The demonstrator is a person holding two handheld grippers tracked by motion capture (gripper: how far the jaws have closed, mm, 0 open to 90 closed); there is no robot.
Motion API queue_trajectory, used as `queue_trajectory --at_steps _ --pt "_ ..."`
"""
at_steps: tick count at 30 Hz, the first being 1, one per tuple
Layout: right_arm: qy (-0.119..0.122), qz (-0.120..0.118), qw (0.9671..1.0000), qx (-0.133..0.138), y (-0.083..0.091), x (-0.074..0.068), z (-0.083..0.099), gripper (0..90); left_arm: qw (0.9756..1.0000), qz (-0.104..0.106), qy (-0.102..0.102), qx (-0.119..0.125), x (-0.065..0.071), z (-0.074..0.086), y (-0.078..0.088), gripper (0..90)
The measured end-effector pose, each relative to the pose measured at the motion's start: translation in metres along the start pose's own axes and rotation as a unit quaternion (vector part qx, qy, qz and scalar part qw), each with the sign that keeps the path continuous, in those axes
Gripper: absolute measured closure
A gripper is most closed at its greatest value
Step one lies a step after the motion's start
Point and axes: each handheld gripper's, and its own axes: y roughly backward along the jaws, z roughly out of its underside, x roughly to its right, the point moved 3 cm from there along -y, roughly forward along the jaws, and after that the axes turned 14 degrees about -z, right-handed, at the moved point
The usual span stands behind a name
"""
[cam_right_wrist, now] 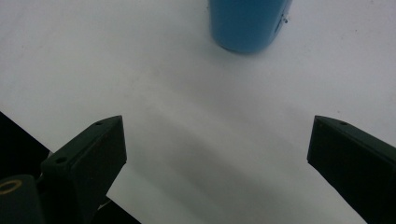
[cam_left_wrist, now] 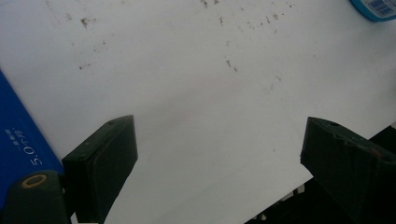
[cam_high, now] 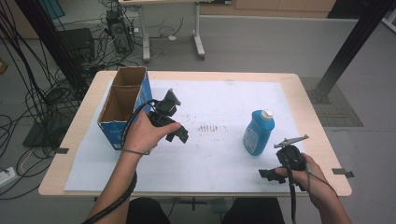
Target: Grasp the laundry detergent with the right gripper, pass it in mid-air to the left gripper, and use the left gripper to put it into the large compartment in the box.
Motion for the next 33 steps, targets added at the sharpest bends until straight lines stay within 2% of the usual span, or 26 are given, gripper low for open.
queue_trajectory --at_steps 23,33 --pt "0.002 -0.016 0.9999 0.003 -0.017 -0.013 -0.001 4.3 1.0 0.001 0.002 -0.002 0.0 0.006 -0.001 11.4" --pt "-0.004 -0.011 0.9997 0.023 -0.023 -0.013 -0.001 4.4 1.0 0.002 -0.001 -0.004 0.002 0.007 -0.002 11.4"
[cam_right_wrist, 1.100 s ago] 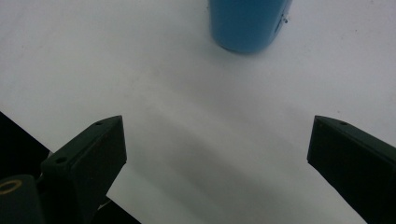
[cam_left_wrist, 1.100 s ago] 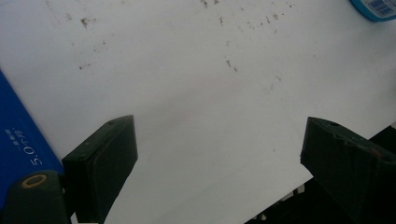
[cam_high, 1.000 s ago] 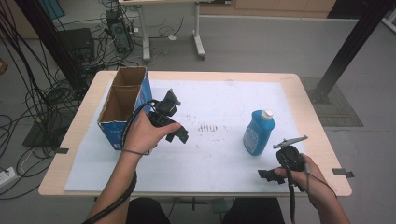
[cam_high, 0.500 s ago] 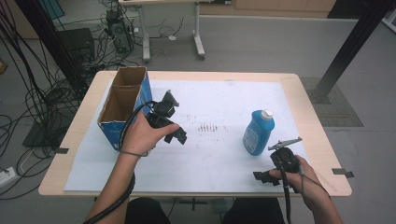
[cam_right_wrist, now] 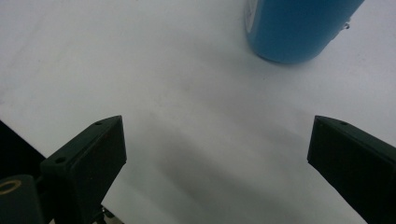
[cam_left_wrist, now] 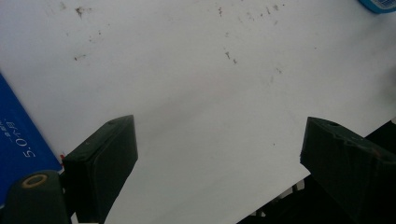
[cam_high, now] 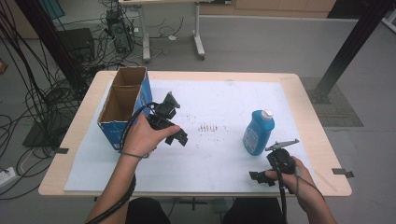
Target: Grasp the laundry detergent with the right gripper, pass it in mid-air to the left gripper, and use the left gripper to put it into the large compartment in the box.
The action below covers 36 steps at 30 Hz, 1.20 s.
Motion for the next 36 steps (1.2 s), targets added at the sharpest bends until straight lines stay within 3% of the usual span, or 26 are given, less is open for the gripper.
queue_trajectory --at_steps 12,21,36 --pt "0.001 0.023 0.9986 0.047 -0.005 0.005 0.0 4.4 1.0 0.003 0.0 -0.001 0.003 0.002 -0.001 11.4" --pt "0.007 0.028 0.9965 0.079 -0.008 0.008 0.001 3.9 1.0 0.007 0.001 0.0 0.004 0.004 0.0 11.4" --pt "0.018 0.029 0.9892 0.143 -0.012 0.011 0.001 3.6 0.9999 0.011 0.005 0.006 0.005 0.005 0.001 11.4"
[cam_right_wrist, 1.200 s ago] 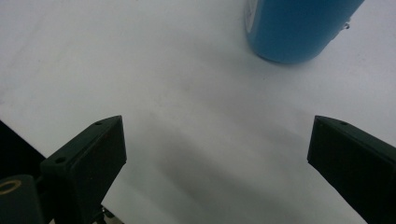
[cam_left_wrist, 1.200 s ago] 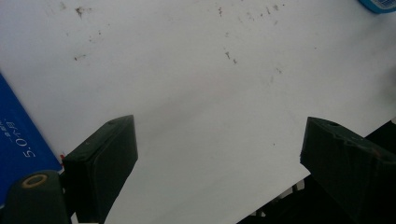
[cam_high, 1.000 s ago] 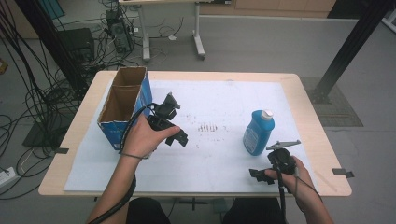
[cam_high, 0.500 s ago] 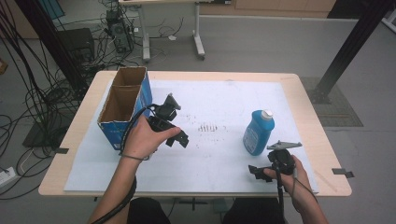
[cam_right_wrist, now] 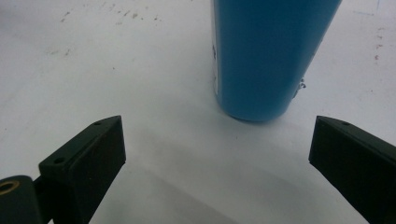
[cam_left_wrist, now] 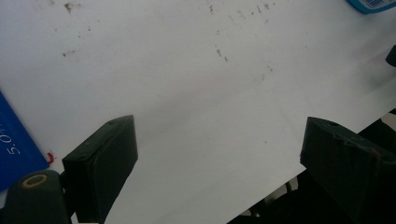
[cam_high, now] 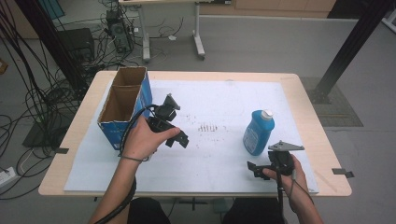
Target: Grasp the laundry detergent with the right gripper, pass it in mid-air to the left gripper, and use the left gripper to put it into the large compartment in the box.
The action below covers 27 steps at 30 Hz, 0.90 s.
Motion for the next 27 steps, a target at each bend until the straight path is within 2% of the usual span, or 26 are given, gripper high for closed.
queue_trajectory --at_steps 13,18,27 --pt "0.021 0.0 0.9981 0.057 -0.0025 0.0004 0.002 3.5 1.0 0.004 -0.003 0.004 0.0026 0.0007 0.0017 11.4" --pt "0.042 0.003 0.9949 0.091 -0.0042 -0.0002 0.0023 3.5 0.9999 0.006 -0.001 0.009 0.0034 0.0011 0.0033 11.4" --pt "0.055 0.002 0.9901 0.129 -0.0045 -0.0013 0.0009 3.3 0.9999 0.009 -0.001 0.014 0.0051 0.002 0.0059 11.4"
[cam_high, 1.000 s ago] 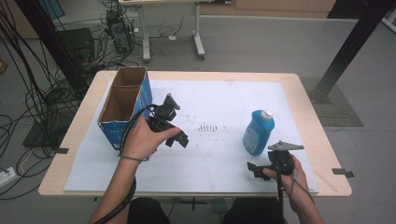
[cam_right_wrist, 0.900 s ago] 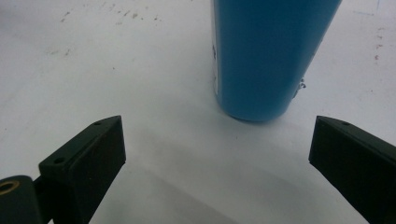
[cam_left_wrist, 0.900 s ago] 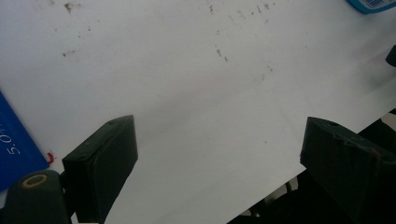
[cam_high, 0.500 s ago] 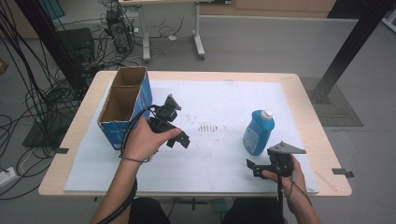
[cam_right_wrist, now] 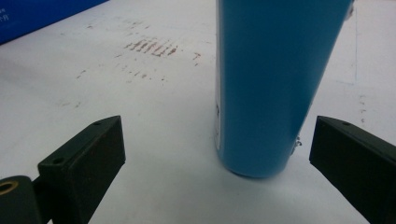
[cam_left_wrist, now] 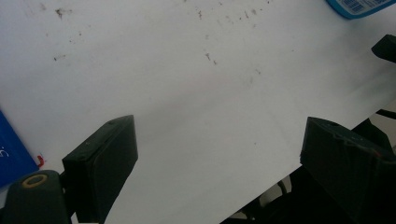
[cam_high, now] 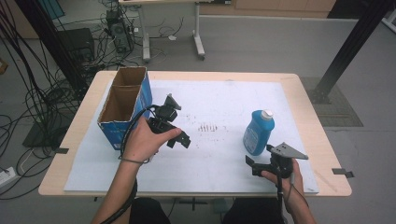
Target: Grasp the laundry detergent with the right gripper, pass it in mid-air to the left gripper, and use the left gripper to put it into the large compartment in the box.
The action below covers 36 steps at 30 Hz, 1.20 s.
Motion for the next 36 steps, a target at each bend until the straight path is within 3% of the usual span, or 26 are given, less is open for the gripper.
queue_trajectory --at_steps 16,29,36 --pt "0.017 0.018 0.9968 0.077 0.002 0.0031 -0.0005 3.6 1.0 0.002 -0.001 0.005 -0.0009 0.0017 0.0032 11.4" --pt "0.03 0.046 0.9916 0.117 0.0042 0.0045 -0.0001 3.5 0.9999 0.002 0.002 0.01 -0.001 0.0024 0.0071 11.4" --pt "0.034 0.053 0.9905 0.122 0.0033 0.0037 0.0 3.5 0.9999 0.001 0.003 0.012 -0.0009 0.0016 0.0088 11.4"
